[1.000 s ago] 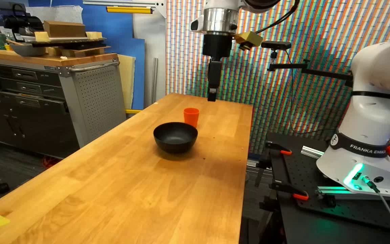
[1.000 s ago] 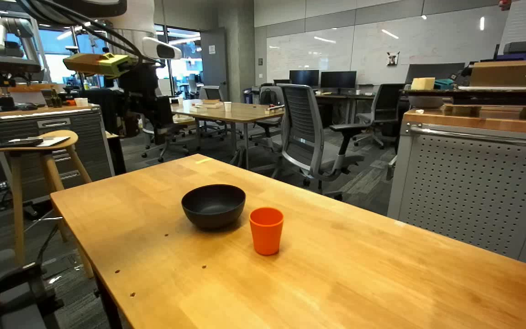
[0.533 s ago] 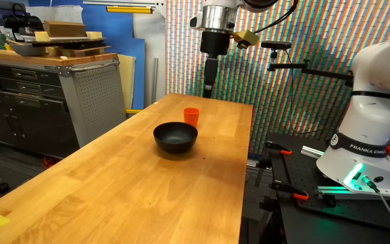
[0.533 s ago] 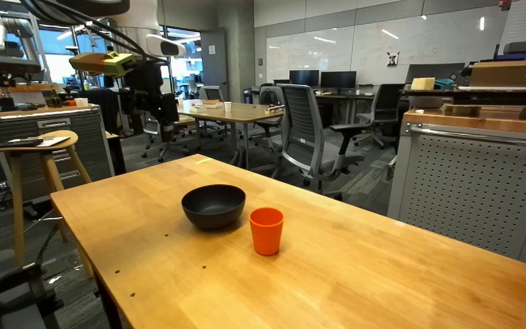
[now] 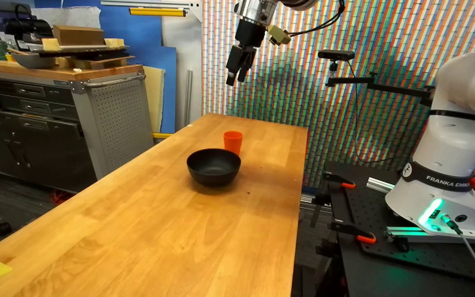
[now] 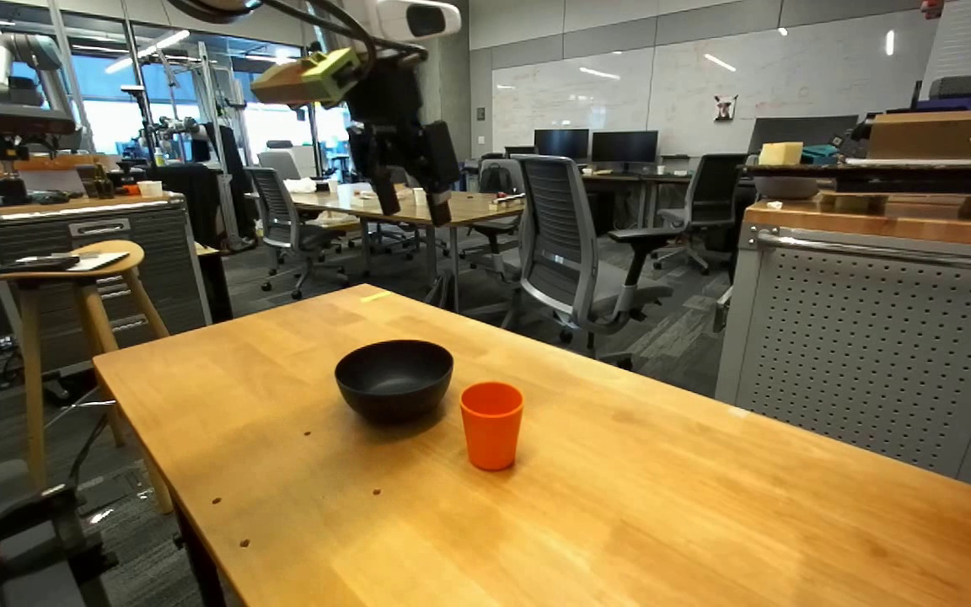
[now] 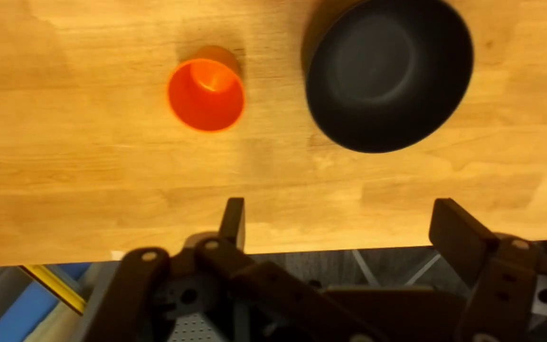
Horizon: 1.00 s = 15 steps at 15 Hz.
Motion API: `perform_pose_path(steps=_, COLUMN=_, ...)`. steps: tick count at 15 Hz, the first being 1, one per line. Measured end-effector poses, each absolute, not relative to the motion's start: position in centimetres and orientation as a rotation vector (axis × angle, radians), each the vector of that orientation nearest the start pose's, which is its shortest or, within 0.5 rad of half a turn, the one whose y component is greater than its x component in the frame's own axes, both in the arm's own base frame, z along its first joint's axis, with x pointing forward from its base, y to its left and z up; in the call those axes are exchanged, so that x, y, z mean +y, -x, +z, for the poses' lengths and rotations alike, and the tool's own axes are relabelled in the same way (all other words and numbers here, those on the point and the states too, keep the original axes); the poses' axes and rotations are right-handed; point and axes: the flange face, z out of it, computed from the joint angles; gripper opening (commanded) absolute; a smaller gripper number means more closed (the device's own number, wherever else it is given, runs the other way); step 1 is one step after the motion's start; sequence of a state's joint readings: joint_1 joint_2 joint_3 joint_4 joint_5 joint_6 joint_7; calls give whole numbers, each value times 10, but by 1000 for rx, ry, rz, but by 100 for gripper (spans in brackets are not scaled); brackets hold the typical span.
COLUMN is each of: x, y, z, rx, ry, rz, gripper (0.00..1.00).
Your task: Put the cup in the bowl
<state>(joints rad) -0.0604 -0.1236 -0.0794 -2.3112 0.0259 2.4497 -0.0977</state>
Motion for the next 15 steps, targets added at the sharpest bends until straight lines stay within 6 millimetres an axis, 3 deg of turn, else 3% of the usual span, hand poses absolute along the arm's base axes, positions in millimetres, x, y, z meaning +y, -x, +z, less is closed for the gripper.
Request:
perform_pose_path(steps=4, x=-121, y=-511, z=381, rx=307, ry=3153, rz=-296, gripper=100)
perform_pose_path(steps=10, x=-131, y=-516, z=317, rx=450, ry=3147, rz=-156, gripper=100)
perform_pose_path(steps=15, x=-162, y=-526, z=291, rx=589, ry=3145, rz=-219, gripper=100)
